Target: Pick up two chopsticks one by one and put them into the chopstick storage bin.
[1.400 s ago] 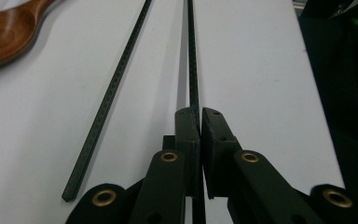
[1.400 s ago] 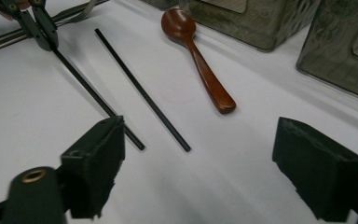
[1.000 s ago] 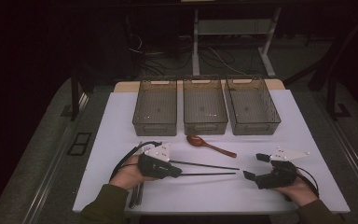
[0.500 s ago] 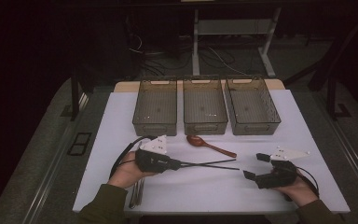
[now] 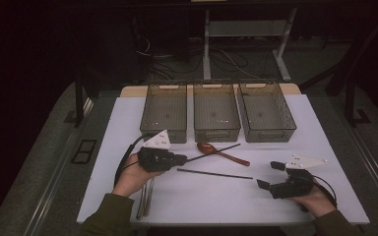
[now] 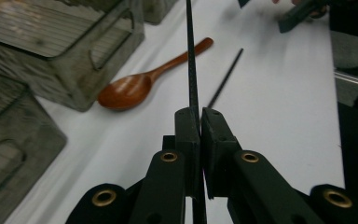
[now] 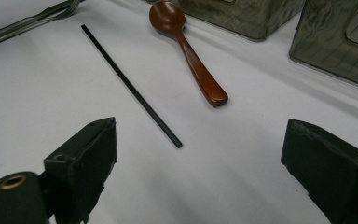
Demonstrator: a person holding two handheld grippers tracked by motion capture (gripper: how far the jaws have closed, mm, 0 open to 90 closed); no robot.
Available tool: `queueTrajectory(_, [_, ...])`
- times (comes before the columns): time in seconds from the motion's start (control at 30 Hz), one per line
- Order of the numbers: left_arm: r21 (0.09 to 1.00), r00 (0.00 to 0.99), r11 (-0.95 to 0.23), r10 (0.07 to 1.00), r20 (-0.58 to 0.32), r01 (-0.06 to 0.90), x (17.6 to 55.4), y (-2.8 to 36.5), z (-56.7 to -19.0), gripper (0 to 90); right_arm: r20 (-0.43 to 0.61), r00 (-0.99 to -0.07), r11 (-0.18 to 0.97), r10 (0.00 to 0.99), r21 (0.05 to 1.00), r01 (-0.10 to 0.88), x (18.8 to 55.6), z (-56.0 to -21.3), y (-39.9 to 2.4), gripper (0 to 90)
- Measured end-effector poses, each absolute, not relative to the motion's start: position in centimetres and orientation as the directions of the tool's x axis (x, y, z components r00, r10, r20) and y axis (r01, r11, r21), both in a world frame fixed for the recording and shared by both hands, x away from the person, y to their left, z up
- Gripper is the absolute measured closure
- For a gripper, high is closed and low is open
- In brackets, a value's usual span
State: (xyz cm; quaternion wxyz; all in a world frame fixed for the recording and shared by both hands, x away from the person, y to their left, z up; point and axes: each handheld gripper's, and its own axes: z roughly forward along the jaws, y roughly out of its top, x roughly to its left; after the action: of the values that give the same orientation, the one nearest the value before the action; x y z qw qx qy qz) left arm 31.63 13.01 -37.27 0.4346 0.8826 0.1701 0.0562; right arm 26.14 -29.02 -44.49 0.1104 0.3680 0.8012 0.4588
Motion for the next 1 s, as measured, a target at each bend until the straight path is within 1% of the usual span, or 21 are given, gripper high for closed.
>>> queueTrajectory(0.27, [0.797,0.884,-0.520,0.465,-0.037,0.307,32.8,13.3,-36.1,85.5,0.158,-0.709,0.314,0.688,0.815,0.486,26.2,-44.5,-29.1,10.8])
queueTrajectory(0.37, [0.798,0.873,-0.514,0.486,-0.031,0.315,33.2,13.3,-35.7,85.5,0.168,-0.699,0.298,0.695,0.817,0.494,26.2,-44.5,-29.1,10.7])
queueTrajectory(0.57, [0.798,0.838,-0.499,0.546,-0.014,0.338,34.6,13.5,-34.6,85.6,0.161,-0.703,0.303,0.693,0.820,0.486,26.2,-44.5,-29.2,10.8])
queueTrajectory(0.7, [0.796,0.812,-0.492,0.583,0.000,0.353,35.8,13.9,-33.6,85.7,0.172,-0.697,0.295,0.696,0.817,0.496,26.1,-44.4,-29.2,10.8])
queueTrajectory(1.0, [0.798,0.742,-0.456,0.671,0.017,0.394,38.7,14.6,-32.2,85.7,0.164,-0.699,0.295,0.696,0.822,0.487,26.2,-44.4,-29.3,10.8])
